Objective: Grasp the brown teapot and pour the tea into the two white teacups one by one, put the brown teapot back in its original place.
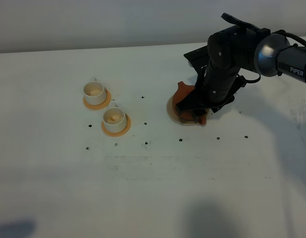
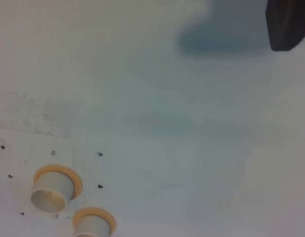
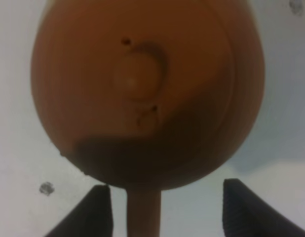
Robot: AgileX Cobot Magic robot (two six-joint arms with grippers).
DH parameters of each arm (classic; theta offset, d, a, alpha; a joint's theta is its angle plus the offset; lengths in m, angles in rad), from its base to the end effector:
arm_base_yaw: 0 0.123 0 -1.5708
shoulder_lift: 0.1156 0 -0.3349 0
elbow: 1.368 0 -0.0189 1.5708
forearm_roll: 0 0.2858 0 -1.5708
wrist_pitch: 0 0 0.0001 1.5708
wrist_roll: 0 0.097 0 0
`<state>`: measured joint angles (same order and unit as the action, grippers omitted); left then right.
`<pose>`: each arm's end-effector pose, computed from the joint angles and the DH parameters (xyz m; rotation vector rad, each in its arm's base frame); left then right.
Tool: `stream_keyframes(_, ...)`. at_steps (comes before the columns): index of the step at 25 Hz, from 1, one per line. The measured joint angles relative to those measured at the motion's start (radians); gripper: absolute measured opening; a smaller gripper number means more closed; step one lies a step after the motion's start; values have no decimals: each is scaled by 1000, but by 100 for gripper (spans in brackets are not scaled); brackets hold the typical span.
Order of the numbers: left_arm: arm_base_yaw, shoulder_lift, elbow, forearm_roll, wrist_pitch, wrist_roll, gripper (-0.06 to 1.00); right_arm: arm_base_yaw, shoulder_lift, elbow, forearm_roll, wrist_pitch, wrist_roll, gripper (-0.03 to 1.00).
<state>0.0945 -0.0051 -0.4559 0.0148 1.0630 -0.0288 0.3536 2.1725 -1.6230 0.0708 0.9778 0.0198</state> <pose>-0.0145 -0.0001 0.2772 -0.1289 2.0820 0.0578 0.4643 0.1774 0.1688 -0.4487 2.9884 0.1277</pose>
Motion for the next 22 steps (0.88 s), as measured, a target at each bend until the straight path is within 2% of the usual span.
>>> stream_keyframes(3, 0, 0, 0, 0, 0, 0, 29, 0, 1, 0, 0, 0, -27, 38)
stream_keyframes(6, 0, 0, 0, 0, 0, 0, 29, 0, 1, 0, 1, 6, -58, 13)
stream_keyframes(7, 0, 0, 0, 0, 0, 0, 29, 0, 1, 0, 1, 9, -69, 9)
stream_keyframes(22, 0, 0, 0, 0, 0, 1, 29, 12, -44, 0, -4, -13, -114, 9)
